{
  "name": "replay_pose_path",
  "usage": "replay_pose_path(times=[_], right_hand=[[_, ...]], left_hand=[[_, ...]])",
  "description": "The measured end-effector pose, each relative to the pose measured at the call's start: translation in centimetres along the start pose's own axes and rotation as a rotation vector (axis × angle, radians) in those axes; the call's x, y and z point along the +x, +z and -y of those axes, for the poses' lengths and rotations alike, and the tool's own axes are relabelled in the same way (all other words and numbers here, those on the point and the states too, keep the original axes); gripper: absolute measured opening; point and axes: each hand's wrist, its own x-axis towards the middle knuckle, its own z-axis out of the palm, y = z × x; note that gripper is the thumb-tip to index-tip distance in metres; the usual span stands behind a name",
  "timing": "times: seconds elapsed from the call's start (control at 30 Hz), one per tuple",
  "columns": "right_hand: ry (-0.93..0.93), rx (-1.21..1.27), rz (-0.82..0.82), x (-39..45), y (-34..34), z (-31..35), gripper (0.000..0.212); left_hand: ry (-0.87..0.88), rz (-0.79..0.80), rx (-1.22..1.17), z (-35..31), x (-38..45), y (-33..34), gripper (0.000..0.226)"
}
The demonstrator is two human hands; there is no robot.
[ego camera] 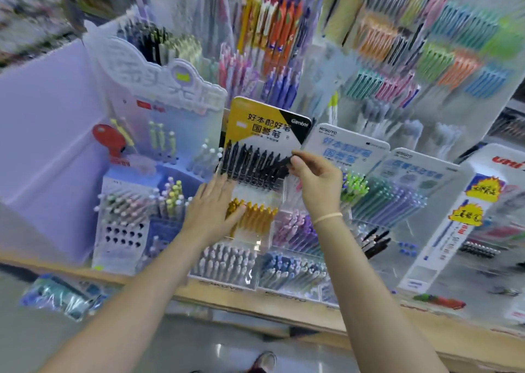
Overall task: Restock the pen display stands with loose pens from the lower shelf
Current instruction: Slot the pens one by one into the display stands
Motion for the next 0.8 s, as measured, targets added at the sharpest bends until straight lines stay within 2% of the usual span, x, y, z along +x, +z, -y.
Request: replay_pose_path(times=[0.33,0.5,0.67,0.8], right_hand=[[0.018,-0.103,0.212,2.1,6.9,-0.9,0.015],[-0.008,-0.157,0.246,2.2,7.8,-0.7,0.015],[-0.169,-0.325,0.289,2.9,8.8,-0.2,0.014],[-0.141,-0.339,0.294,3.1,9.5,-0.2,0.015]], left_hand=[[0.026,-0.088,-0.069,2.4,-0.7,-0.1,0.085],[0.019,-0.101,-0.065,2.5,-0.5,0.1,0.082],[0.005,-0.121,-0.101,2.3,-0.4,0.2,0.081],[0.019,-0.113,-0.091,2.3,-0.5,0.2,0.083]])
